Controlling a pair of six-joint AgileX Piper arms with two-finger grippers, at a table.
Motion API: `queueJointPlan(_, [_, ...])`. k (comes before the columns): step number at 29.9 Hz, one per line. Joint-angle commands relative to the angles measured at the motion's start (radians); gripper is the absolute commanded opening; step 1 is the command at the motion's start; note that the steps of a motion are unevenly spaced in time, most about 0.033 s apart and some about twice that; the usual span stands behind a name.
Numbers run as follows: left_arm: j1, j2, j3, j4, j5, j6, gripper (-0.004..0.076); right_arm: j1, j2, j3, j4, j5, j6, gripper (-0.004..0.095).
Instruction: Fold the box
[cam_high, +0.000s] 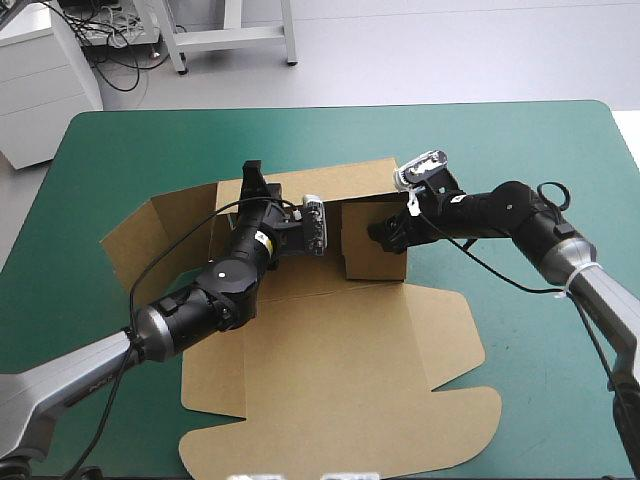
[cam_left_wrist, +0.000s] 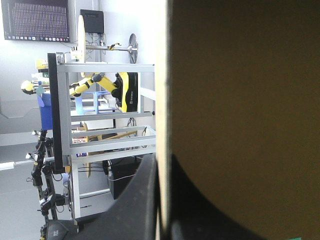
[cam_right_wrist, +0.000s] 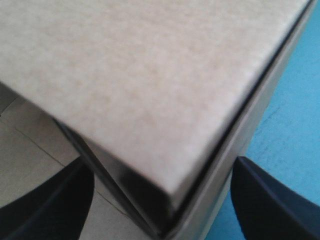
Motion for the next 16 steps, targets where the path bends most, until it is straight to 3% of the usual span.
queueJointPlan(1, [0.000, -0.033, -0.029, 0.024, 0.017, -0.019, -0.0032, 0.003, -0.035, -0.025, 0.030, -0.060, 0.026, 0.0610])
queueJointPlan(8, [0.000, -0.033, -0.029, 0.028, 0.014, -0.019, -0.0032, 0.003, -0.031, -0.025, 0.033, -0.066, 0.027, 0.0385])
queueJointPlan(16, [0.000, -0.033, -0.029, 0.043, -0.003, -0.033, -0.0032, 0.003, -0.031, -0.025, 0.098, -0.043, -0.003, -0.0004])
